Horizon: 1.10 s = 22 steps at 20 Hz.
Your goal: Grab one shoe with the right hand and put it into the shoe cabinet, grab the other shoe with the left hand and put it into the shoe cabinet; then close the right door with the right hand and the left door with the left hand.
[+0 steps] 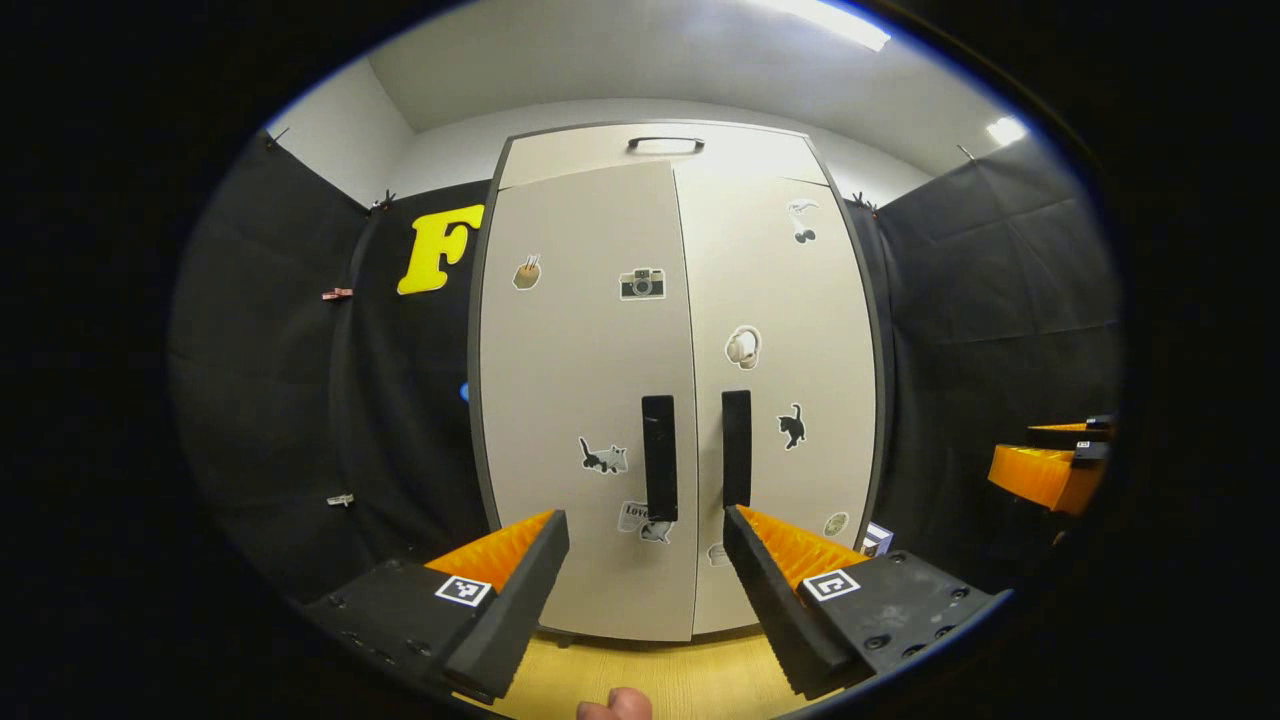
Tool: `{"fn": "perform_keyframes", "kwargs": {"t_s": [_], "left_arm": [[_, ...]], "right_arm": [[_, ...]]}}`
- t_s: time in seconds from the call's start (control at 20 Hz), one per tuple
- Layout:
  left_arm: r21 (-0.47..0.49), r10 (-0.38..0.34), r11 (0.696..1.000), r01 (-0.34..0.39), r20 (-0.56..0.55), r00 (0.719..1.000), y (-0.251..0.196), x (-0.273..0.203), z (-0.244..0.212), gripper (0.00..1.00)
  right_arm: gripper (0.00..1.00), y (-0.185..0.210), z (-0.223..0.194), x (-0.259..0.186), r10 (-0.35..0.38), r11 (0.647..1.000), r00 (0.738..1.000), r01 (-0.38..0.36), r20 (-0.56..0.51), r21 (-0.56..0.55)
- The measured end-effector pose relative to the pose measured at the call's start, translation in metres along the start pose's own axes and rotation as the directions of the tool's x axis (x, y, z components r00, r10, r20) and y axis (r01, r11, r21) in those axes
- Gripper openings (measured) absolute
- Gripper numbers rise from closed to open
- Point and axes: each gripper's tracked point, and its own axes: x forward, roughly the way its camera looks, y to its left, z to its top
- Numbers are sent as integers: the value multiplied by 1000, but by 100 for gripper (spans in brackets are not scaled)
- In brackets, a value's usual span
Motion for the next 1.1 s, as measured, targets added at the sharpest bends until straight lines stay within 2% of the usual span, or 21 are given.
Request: {"fn": "perform_keyframes", "kwargs": {"t_s": [0.6, 1.1], "left_arm": [[10, 16, 1000, -16, 12, 1000, 5, -2, 5, 97], [10, 23, 1000, -24, 16, 1000, 7, -3, 7, 97]], "right_arm": [[98, 6, 3, -5, 23, 999, 1000, -23, 13, -36], [98, 6, 4, -4, 27, 999, 999, -26, 18, -24]]}}
